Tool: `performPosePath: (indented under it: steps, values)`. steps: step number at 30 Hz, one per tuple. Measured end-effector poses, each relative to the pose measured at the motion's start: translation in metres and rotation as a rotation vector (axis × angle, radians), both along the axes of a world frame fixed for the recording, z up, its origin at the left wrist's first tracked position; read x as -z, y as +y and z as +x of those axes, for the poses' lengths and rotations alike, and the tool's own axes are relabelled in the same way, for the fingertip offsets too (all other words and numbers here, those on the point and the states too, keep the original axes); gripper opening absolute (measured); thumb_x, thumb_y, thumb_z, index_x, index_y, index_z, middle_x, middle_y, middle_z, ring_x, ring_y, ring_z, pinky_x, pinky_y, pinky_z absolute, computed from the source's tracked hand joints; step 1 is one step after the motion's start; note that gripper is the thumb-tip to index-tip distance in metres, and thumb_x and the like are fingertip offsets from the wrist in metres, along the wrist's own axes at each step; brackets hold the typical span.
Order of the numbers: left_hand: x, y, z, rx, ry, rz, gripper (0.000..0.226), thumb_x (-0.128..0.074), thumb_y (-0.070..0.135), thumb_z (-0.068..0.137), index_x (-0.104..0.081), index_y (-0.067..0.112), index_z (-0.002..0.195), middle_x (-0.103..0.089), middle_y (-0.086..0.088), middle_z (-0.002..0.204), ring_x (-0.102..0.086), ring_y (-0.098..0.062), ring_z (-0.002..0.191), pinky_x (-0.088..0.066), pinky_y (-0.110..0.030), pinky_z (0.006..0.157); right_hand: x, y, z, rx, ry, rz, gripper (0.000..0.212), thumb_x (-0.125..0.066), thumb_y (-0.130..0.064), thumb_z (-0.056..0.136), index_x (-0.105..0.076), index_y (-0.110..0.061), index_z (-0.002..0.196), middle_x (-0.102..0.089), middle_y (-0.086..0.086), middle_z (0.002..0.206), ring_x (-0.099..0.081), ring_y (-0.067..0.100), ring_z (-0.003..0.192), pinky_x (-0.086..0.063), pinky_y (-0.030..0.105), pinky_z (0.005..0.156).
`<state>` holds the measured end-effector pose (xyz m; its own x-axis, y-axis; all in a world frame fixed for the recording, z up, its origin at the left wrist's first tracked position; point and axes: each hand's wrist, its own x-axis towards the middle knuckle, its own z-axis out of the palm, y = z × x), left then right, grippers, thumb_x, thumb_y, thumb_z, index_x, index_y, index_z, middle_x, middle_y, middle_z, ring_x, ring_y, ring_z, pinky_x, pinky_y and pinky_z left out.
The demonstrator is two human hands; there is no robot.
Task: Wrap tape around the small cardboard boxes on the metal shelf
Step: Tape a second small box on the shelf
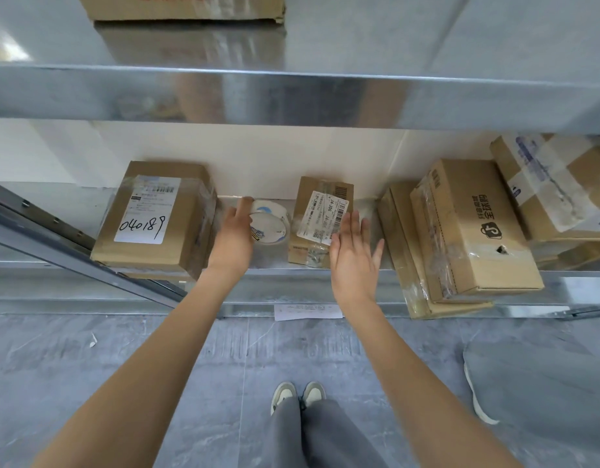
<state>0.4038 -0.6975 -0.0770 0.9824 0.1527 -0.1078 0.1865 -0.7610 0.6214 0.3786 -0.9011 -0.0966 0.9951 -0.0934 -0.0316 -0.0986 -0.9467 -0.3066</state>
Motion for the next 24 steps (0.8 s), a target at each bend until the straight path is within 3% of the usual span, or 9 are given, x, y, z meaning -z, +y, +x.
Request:
performPosePath:
  steps: [4, 7, 9, 13, 16, 18, 20, 22, 24]
  values:
    - [0.008, -0.003, 0.001, -0.089, 0.037, -0.176, 0.042, -0.027, 0.008, 0.085, -0.036, 0.034, 0.117, -0.055, -0.015, 0.106, -0.056, -0.030, 0.084, -0.034, -0.024, 0.055, -0.005, 0.006, 0.004, -0.064, -0.012, -0.124, 0.066, -0.018, -0.049, 0.102, -0.014, -0.008, 0.154, -0.006, 0.005, 0.163, 0.004, 0.016, 0.150, 0.014, 0.054, 0.115]
    - [0.006, -0.002, 0.000, -0.077, 0.016, -0.210, 0.040, -0.026, 0.018, 0.079, -0.036, 0.032, 0.115, -0.057, -0.014, 0.109, -0.058, -0.029, 0.089, -0.042, -0.028, 0.064, -0.009, 0.029, 0.004, -0.141, -0.013, -0.141, 0.091, -0.014, -0.070, 0.090, -0.013, -0.004, 0.153, -0.005, 0.011, 0.162, 0.005, 0.020, 0.150, 0.013, 0.056, 0.115]
    - [0.009, -0.001, -0.001, -0.078, 0.004, -0.221, 0.040, -0.029, 0.009, 0.087, -0.038, 0.027, 0.121, -0.058, -0.016, 0.114, -0.060, -0.030, 0.097, -0.051, -0.036, 0.076, -0.006, 0.048, 0.001, -0.203, -0.008, -0.166, 0.100, -0.017, -0.076, 0.084, -0.009, -0.003, 0.153, -0.002, 0.014, 0.162, 0.007, 0.025, 0.150, 0.014, 0.061, 0.113]
    - [0.018, 0.003, -0.002, -0.090, -0.024, -0.276, 0.047, -0.032, -0.004, 0.096, -0.036, 0.016, 0.138, -0.053, -0.020, 0.126, -0.058, -0.032, 0.109, -0.048, -0.034, 0.086, 0.000, 0.062, 0.001, -0.187, 0.027, -0.227, 0.094, -0.040, -0.065, 0.089, -0.009, -0.004, 0.153, -0.003, 0.017, 0.161, 0.002, 0.034, 0.149, 0.006, 0.070, 0.108]
    - [0.016, -0.011, -0.004, -0.229, -0.028, -0.621, 0.056, -0.043, -0.004, 0.098, -0.022, 0.010, 0.148, -0.042, -0.020, 0.143, -0.050, -0.033, 0.123, -0.045, -0.045, 0.103, -0.001, 0.059, 0.003, -0.191, 0.016, -0.236, 0.079, -0.045, -0.050, 0.094, -0.017, -0.006, 0.153, -0.012, 0.014, 0.161, -0.007, 0.033, 0.149, -0.007, 0.071, 0.109]
    - [0.016, -0.028, -0.009, -0.494, 0.069, -1.044, 0.055, -0.050, 0.001, 0.099, -0.024, 0.006, 0.147, -0.045, -0.021, 0.142, -0.052, -0.035, 0.124, -0.049, -0.048, 0.098, -0.001, 0.058, 0.004, -0.193, 0.013, -0.213, 0.076, -0.042, -0.048, 0.095, -0.017, -0.006, 0.153, -0.012, 0.013, 0.161, -0.006, 0.032, 0.149, -0.005, 0.069, 0.110]
    - [0.018, -0.043, -0.016, -0.595, 0.213, -1.287, 0.046, -0.054, 0.014, 0.100, -0.039, -0.001, 0.140, -0.058, -0.021, 0.128, -0.061, -0.033, 0.109, -0.054, -0.038, 0.086, 0.001, 0.056, 0.003, -0.185, -0.004, -0.190, 0.075, -0.039, -0.049, 0.096, -0.015, -0.007, 0.153, -0.011, 0.011, 0.162, -0.005, 0.029, 0.149, -0.002, 0.066, 0.112]
    - [0.015, -0.051, -0.020, -0.548, 0.327, -1.291, 0.047, -0.055, 0.030, 0.099, -0.052, -0.001, 0.133, -0.066, -0.017, 0.111, -0.064, -0.026, 0.092, -0.054, -0.028, 0.072, 0.001, 0.049, 0.002, -0.155, -0.035, -0.135, 0.074, -0.039, -0.050, 0.096, -0.015, -0.010, 0.154, -0.011, 0.008, 0.162, -0.006, 0.026, 0.150, 0.000, 0.062, 0.113]
    - [0.009, -0.056, -0.020, -0.464, 0.359, -1.224, 0.049, -0.056, 0.042, 0.096, -0.061, 0.005, 0.126, -0.070, -0.018, 0.111, -0.066, -0.026, 0.093, -0.054, -0.029, 0.073, -0.002, 0.043, 0.000, -0.127, -0.083, -0.051, 0.071, -0.040, -0.050, 0.096, -0.018, -0.014, 0.154, -0.016, 0.004, 0.162, -0.009, 0.023, 0.149, -0.001, 0.059, 0.115]
